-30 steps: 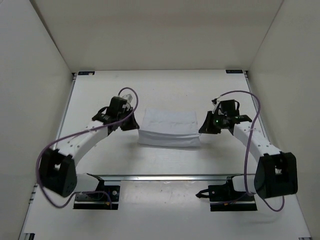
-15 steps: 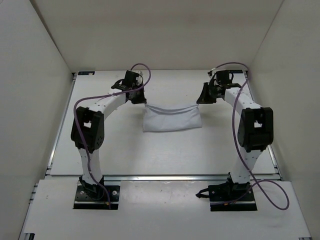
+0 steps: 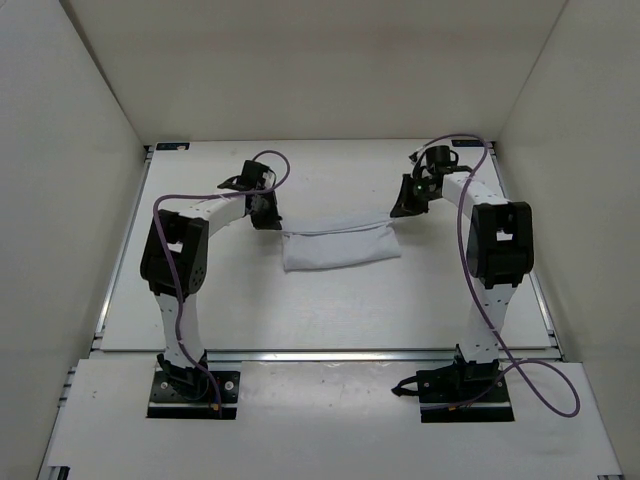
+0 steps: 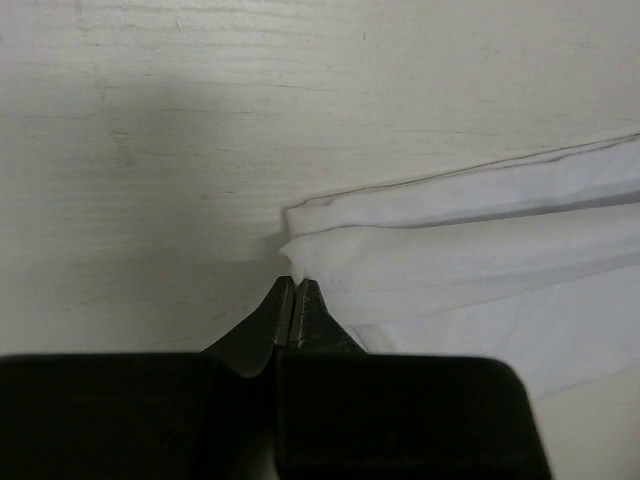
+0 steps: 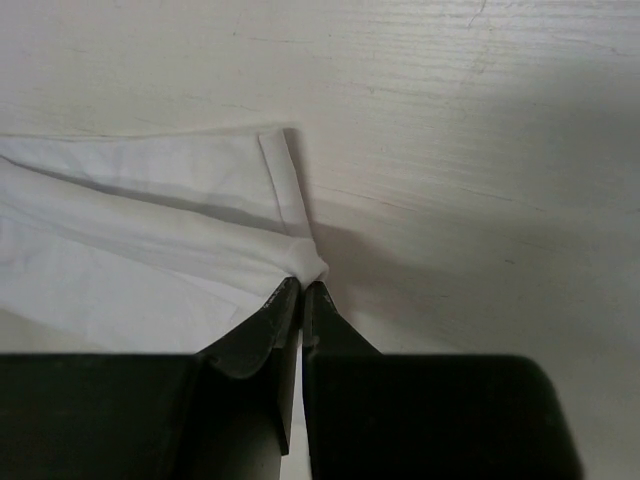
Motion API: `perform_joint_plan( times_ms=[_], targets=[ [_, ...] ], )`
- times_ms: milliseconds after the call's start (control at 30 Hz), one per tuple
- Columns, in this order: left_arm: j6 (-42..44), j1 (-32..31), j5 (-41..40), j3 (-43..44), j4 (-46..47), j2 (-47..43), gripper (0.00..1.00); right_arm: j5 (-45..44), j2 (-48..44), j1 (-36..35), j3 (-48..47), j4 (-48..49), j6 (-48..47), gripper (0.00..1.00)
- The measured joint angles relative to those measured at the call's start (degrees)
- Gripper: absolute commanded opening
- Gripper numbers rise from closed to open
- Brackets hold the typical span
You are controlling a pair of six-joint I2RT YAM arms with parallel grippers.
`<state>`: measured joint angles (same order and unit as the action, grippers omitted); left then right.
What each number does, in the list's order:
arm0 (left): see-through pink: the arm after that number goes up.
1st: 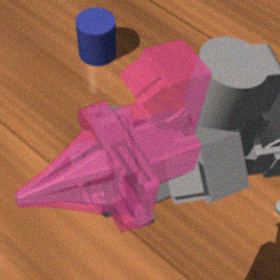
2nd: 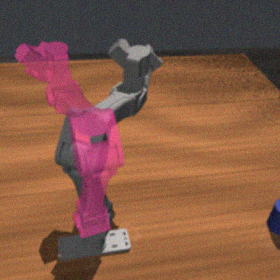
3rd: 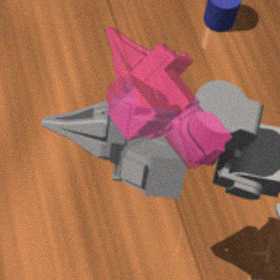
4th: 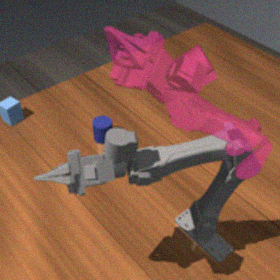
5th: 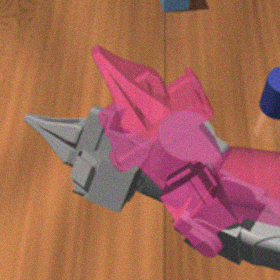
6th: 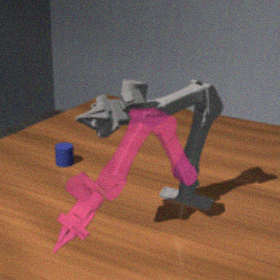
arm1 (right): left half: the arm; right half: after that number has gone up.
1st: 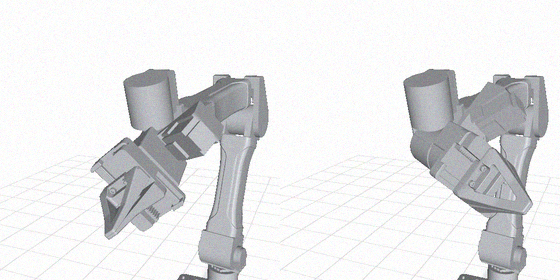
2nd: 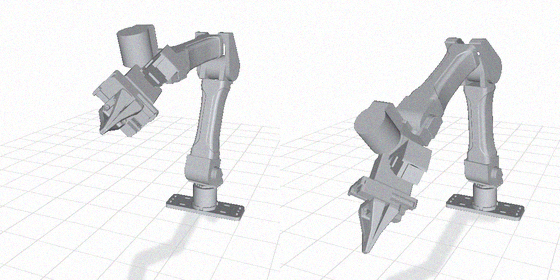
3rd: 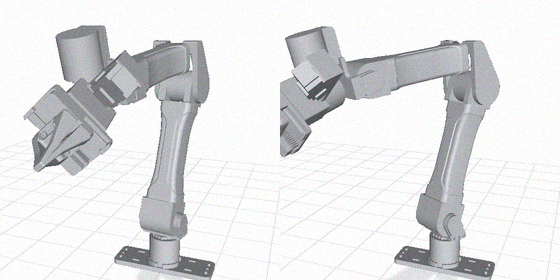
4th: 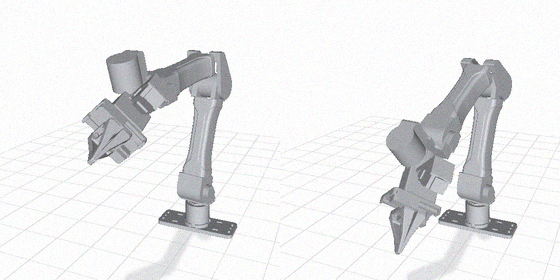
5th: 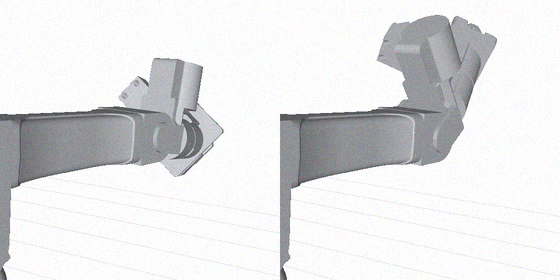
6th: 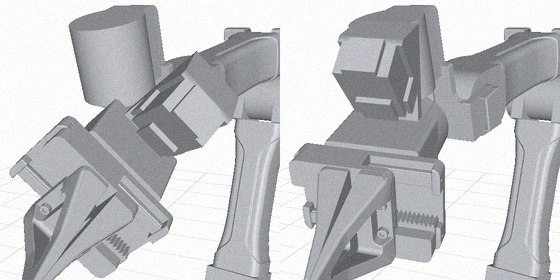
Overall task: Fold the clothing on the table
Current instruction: Fold the skirt
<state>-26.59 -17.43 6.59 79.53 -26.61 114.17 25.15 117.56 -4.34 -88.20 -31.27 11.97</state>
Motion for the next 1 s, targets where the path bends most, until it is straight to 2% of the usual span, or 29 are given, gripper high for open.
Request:
perform_joint_plan(
  times_ms=[33,67,100,133,167,200,233,267,333,433,467,500,533,567,600,633,667,700,800,867,1000],
  targets=[
    [-0.1,0.3,0.1,0.0,0.1,-0.2,0.01,0.5,0.0,0.3,0.0,0.0,0.0,0.0],
    [-0.2,0.4,0.3,-0.1,0.4,-0.6,0.12,0.9,0.0,0.6,-0.2,0.0,0.0,0.04],
    [-0.2,0.5,0.3,-0.2,0.7,-1.0,0.23,1.0,0.0,0.8,-0.3,-0.1,0.1,0.19],
    [-0.2,0.5,0.4,-0.2,0.9,-1.4,0.39,1.2,0.0,0.9,-0.6,-0.1,0.2,0.32],
    [0.1,0.5,0.3,-0.2,1.0,-1.7,0.52,1.0,0.0,0.9,-1.0,0.0,0.3,0.37],
    [-0.3,0.5,0.2,-0.2,0.9,-1.9,0.68,1.1,0.0,0.9,-1.7,0.0,0.1,0.5],
    [0.1,0.7,0.0,-0.2,0.9,-1.9,0.74,1.3,0.0,1.0,-2.3,0.0,0.2,0.6],
    [0.1,0.8,-0.1,-0.2,0.8,-2.0,0.89,1.6,0.0,1.0,-3.0,0.1,0.3,0.63],
    [0.3,0.8,-0.4,-0.3,0.3,-2.3,0.98,1.9,-0.2,1.0,-3.8,1.1,0.1,0.74],
    [0.6,0.6,-1.2,-1.9,0.7,-5.3,0.99,1.5,-2.6,0.7,-1.1,3.8,0.2,0.79],
    [0.7,0.5,-1.2,-3.1,1.0,-7.3,0.98,1.5,-4.3,0.6,0.7,4.4,0.2,0.79],
    [0.7,0.3,-1.0,-4.6,1.5,-9.7,0.95,1.6,-6.3,0.6,3.1,5.2,0.2,0.72],
    [0.6,0.1,-0.8,-6.4,2.1,-12.6,0.91,1.9,-8.2,0.6,5.3,5.7,0.0,0.59],
    [0.6,-0.2,-0.4,-8.0,3.0,-15.3,0.8,2.3,-9.7,0.5,7.0,6.1,-0.3,0.5],
    [0.4,-0.5,0.2,-9.9,4.3,-18.1,0.59,2.7,-11.1,0.3,8.9,6.5,-0.3,0.27],
    [-0.1,-0.9,0.7,-12.2,5.9,-21.0,0.49,3.3,-12.2,0.2,10.6,7.1,-0.3,0.04],
    [-0.3,-1.4,1.4,-14.5,7.8,-23.5,0.33,3.8,-12.8,-0.1,11.9,7.4,-0.6,0.01],
    [-0.8,-2.0,2.3,-16.7,9.6,-25.7,0.23,4.3,-13.1,-0.3,13.1,7.7,-0.3,0.0],
    [-2.7,-3.6,5.6,-21.6,14.9,-28.3,0.05,5.0,-12.7,-1.7,15.2,8.3,-0.1,0.0],
    [-3.8,-5.1,6.8,-23.0,17.4,-26.9,0.0,5.4,-11.9,-3.1,15.0,8.7,-0.2,0.0],
    [-5.6,-7.6,7.9,-24.2,21.3,-21.6,0.0,5.9,-7.0,-5.9,10.3,8.7,-1.2,0.0]
  ],
)
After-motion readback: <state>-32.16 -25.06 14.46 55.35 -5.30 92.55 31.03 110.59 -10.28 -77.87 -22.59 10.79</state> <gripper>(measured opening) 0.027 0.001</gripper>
